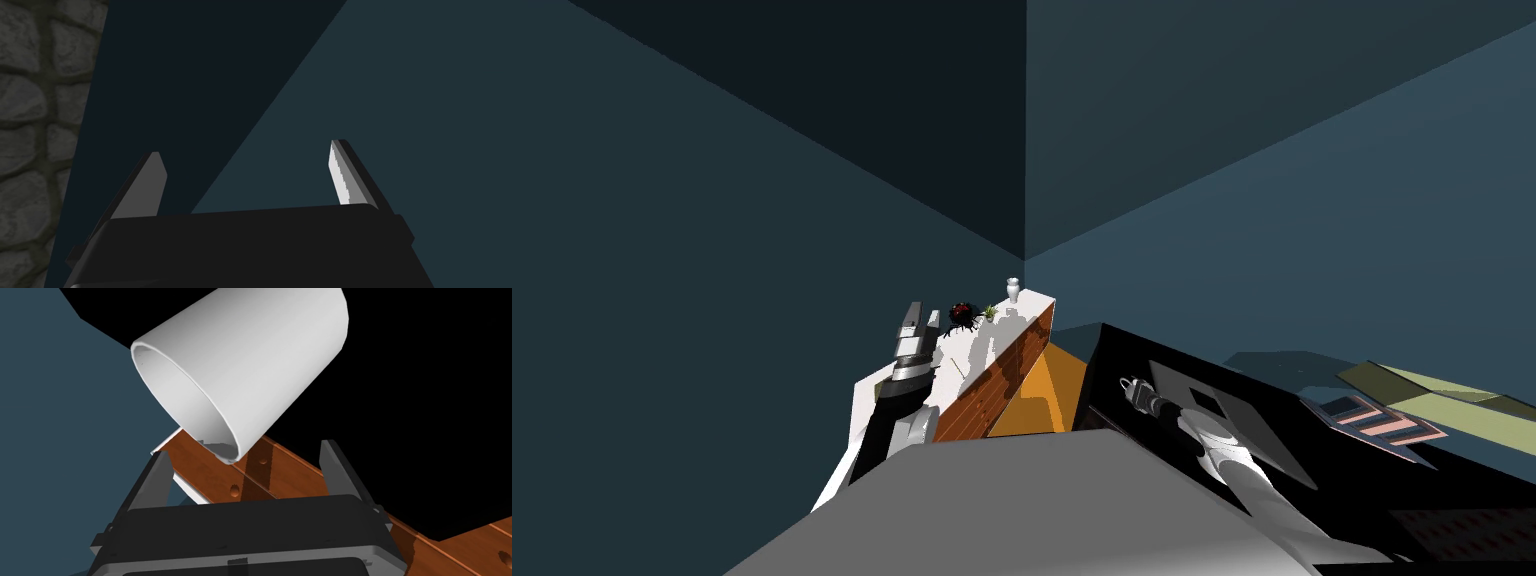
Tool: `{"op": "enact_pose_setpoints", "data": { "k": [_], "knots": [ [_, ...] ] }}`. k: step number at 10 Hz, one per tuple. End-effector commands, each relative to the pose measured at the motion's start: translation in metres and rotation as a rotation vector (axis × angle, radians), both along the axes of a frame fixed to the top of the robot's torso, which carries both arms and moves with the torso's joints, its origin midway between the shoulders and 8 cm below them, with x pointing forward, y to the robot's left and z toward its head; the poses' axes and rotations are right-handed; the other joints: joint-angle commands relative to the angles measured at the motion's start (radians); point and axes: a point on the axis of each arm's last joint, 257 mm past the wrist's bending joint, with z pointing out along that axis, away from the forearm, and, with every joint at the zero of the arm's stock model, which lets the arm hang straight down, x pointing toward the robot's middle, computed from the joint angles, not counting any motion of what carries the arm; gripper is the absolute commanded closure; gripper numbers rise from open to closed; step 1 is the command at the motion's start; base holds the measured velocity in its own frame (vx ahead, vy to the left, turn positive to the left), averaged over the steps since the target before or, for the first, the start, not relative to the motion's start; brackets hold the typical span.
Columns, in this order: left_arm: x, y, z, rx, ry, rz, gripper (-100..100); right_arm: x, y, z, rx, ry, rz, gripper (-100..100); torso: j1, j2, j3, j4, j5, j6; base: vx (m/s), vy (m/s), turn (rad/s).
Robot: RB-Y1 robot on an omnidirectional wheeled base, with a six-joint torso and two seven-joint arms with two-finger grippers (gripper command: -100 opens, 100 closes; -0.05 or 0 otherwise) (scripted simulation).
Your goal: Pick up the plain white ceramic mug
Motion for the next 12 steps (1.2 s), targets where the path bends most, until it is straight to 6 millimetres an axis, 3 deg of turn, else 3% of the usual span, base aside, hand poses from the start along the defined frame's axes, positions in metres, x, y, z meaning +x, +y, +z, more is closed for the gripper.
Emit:
{"op": "enact_pose_setpoints", "data": {
  "k": [1, 6, 12],
  "knots": [
    [0.000, 0.000, 0.000, 0.000, 0.000, 0.000, 0, 0.001, 0.002, 0.000, 0.021, -0.003, -0.020, -100, 0.000, 0.000, 0.000, 0.000, 0.000, 0.000, 0.000, -0.022, 0.003],
    [0.000, 0.000, 0.000, 0.000, 0.000, 0.000, 0, -0.010, 0.014, -0.011, -0.017, 0.036, -0.013, -100, 0.001, 0.000, 0.000, 0.000, 0.000, 0.000, 0.004, -0.031, 0.017],
    [0.000, 0.000, 0.000, 0.000, 0.000, 0.000, 0, -0.009, 0.024, -0.010, 0.011, 0.028, -0.048, -100, 0.001, 0.000, 0.000, 0.000, 0.000, 0.000, 0.005, -0.032, 0.011]
  ]
}}
